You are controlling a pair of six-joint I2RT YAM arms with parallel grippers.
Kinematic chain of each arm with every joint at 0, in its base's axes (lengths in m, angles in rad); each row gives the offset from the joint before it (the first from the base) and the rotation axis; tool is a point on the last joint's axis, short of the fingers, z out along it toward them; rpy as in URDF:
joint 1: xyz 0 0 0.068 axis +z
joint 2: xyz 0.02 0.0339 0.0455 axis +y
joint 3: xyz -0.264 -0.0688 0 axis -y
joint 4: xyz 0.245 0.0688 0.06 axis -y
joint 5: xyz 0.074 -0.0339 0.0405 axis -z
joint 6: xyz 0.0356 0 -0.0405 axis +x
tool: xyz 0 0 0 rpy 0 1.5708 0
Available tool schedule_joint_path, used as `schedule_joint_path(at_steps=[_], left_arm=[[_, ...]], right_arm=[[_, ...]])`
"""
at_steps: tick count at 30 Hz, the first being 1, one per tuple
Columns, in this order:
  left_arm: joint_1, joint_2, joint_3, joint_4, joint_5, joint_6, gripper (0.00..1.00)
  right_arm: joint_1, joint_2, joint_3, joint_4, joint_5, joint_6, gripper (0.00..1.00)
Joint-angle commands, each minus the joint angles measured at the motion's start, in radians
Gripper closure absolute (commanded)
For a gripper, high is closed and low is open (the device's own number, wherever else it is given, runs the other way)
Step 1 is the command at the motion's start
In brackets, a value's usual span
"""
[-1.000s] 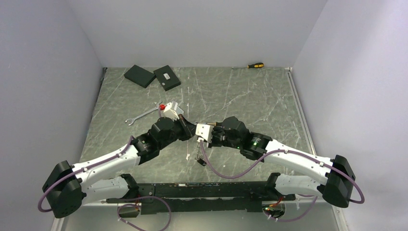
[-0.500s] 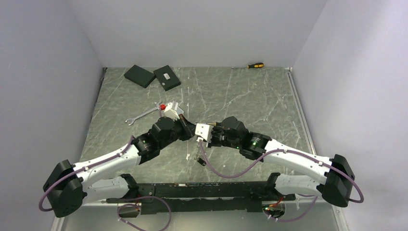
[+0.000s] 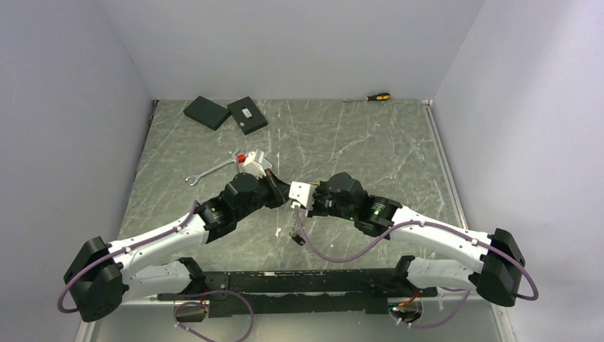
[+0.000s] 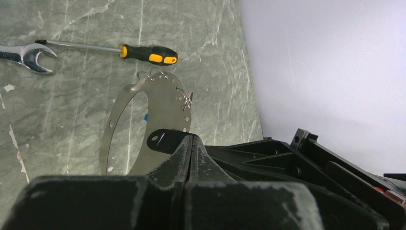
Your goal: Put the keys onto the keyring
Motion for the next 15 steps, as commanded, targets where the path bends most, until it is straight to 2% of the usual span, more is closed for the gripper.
schedule_joint_path(at_steps=[1,15], left_arm=[[0.000,0.006,0.011,0.021,0.023,0.003,1.00],[0.000,0.025,0.025,0.014,0.019,0.008,1.00]], right_arm=[[-0.005,-0.011,0.053,0.084,0.019,0.005,1.00],[-0.004,-0.028,0.051,0.078,-0.024,-0.012,1.00]])
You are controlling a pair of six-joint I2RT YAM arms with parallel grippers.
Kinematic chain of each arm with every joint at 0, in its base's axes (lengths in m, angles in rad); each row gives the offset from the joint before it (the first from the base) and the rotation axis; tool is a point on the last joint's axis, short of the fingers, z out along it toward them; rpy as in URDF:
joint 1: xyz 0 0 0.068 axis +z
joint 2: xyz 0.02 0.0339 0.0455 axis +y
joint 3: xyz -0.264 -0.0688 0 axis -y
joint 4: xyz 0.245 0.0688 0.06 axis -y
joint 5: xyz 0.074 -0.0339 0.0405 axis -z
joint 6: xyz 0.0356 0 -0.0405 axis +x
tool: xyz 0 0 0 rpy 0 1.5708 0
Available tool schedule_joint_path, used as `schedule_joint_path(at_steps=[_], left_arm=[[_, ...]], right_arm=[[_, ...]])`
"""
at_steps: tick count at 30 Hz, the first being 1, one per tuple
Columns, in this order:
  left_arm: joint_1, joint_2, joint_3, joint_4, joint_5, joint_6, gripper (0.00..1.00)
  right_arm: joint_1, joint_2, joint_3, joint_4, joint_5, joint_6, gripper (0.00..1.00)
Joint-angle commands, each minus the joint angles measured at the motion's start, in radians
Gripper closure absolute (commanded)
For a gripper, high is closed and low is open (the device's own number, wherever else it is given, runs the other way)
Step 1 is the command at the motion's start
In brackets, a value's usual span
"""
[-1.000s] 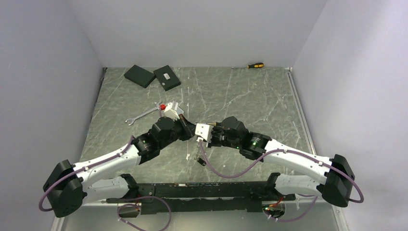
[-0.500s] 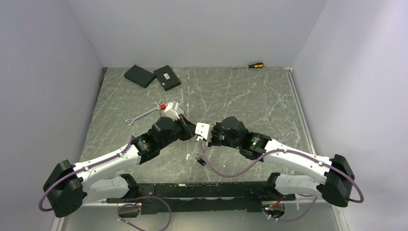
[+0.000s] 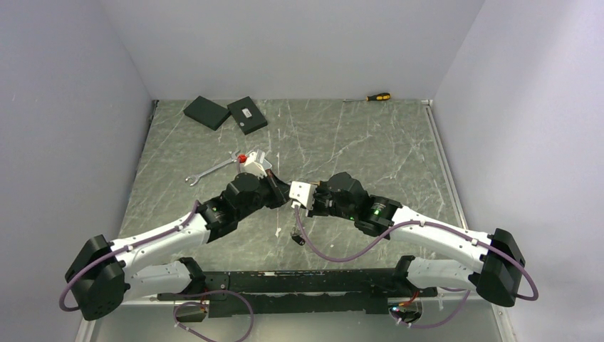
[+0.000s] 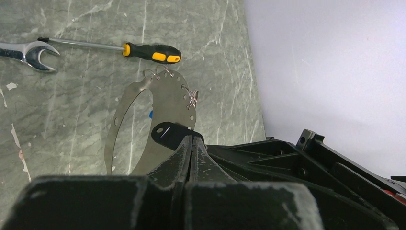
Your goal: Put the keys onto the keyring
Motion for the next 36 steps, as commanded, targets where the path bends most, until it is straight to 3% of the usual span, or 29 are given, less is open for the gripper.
schedule_joint_path(at_steps=[1,36], left_arm=[[-0.001,0.013,0.025,0.017,0.019,0.007,1.00],[0.000,0.046,0.017,0.033,0.024,0.018,1.00]], right_arm=[[-0.004,-0.030,0.051,0.083,-0.029,-0.011,1.00],[-0.004,-0.093,0.044,0.040,-0.028,-0.045,1.00]])
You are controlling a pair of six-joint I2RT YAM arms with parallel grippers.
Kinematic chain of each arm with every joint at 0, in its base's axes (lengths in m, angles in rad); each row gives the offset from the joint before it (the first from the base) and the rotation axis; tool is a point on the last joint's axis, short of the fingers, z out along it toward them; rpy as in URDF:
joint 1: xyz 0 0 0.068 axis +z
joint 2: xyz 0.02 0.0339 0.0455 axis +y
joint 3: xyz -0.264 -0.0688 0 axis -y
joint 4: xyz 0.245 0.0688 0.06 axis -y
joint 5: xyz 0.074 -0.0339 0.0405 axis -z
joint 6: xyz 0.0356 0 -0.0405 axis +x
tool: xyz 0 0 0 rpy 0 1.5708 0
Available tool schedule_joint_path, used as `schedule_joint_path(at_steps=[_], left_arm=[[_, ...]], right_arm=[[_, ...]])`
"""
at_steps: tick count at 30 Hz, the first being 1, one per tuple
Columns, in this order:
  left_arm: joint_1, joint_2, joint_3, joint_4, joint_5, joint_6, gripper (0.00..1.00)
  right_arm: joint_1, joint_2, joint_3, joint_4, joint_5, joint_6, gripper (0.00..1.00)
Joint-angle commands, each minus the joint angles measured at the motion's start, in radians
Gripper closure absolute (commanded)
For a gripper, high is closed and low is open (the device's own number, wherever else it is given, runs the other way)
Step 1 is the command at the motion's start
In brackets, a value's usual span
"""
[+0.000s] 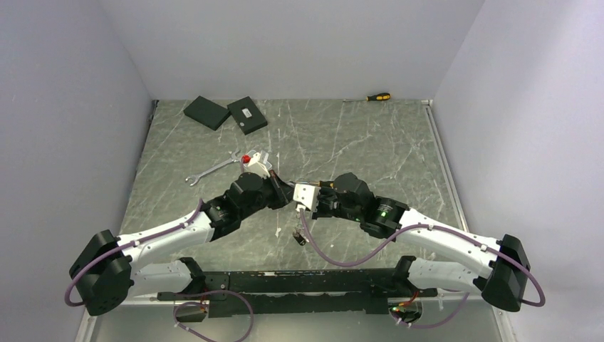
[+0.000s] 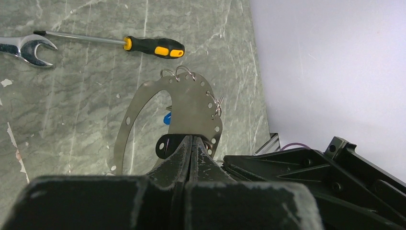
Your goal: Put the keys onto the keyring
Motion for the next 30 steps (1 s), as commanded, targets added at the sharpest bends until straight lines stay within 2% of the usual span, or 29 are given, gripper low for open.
schedule_joint_path(at_steps=[1,9,23,25,30], left_arm=[[-0.002,0.002,0.016,0.012,0.005,0.015,1.00],[-0.001,-0.002,0.010,0.008,-0.001,0.011,1.00],[-0.001,-0.034,0.000,0.018,-0.024,0.034,1.00],[0.000,-0.046,-0.003,0.012,-0.033,0.043,0.95],[0.004,-0.104,-0.028,0.015,-0.066,0.127,0.72]], right_arm=[[-0.002,-0.035,0.043,0.086,-0.006,-0.017,1.00],[-0.002,-0.054,0.036,0.103,-0.006,-0.002,1.00],[-0.028,-0.114,-0.035,0.230,-0.057,0.077,1.00],[-0.031,-0.113,-0.036,0.227,-0.062,0.079,1.00],[-0.035,-0.114,-0.039,0.227,-0.068,0.081,1.00]])
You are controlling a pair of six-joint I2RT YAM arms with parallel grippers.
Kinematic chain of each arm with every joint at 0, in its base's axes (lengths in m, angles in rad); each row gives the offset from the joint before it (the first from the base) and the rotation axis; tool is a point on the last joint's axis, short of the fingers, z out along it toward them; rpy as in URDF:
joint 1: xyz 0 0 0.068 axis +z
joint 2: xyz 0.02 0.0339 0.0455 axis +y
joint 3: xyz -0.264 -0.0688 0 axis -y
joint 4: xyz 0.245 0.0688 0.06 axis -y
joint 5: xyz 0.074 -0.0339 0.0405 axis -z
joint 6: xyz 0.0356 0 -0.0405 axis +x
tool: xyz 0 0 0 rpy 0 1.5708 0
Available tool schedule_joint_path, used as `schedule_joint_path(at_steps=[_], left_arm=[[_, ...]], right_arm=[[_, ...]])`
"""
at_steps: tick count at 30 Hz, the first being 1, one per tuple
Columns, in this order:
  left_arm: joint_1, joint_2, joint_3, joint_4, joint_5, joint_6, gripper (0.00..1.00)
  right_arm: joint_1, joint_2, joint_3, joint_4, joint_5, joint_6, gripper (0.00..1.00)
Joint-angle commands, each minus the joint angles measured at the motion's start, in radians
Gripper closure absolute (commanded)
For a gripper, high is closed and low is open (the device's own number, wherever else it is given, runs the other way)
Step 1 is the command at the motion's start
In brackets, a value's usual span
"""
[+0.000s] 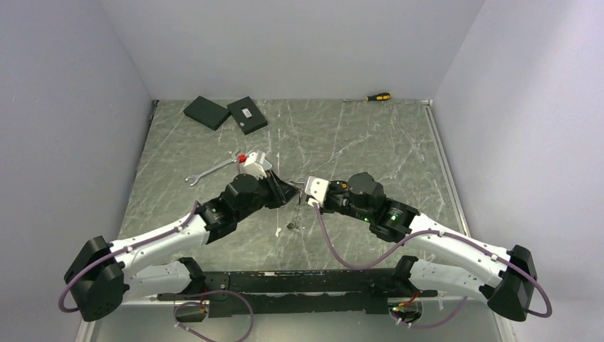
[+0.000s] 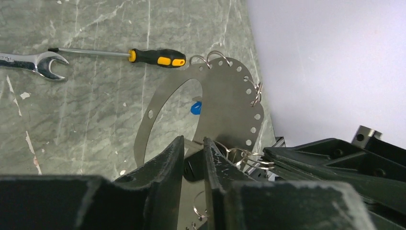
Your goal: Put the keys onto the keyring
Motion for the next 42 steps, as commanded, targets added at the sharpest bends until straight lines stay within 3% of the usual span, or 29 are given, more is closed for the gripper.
schedule_joint_path(at_steps=[1,7,14,18,25,31,42], left_arm=[[0.008,-0.086,-0.029,0.028,-0.044,0.133,0.69],[0.010,-0.200,-0.062,0.000,-0.001,0.490,0.60],[0.010,-0.306,-0.094,0.060,0.154,0.734,0.38],[0.011,-0.316,-0.116,0.122,0.235,0.830,0.44],[0.010,-0.361,-0.231,0.378,0.455,0.973,0.38],[0.011,-0.383,-0.216,0.338,0.532,1.111,0.53],[0.010,-0.334,-0.168,0.316,0.556,1.156,0.54]], right_arm=[[-0.008,-0.023,0.003,0.092,-0.030,0.020,1.00],[-0.019,-0.028,-0.005,0.102,-0.057,0.033,1.00],[-0.037,-0.043,0.010,0.077,-0.135,0.062,1.00],[-0.041,-0.060,0.015,0.076,-0.176,0.081,1.00],[-0.053,-0.085,0.029,0.064,-0.255,0.108,1.00],[-0.061,-0.091,0.030,0.058,-0.345,0.115,1.00],[-0.063,-0.101,0.045,0.040,-0.380,0.096,1.00]])
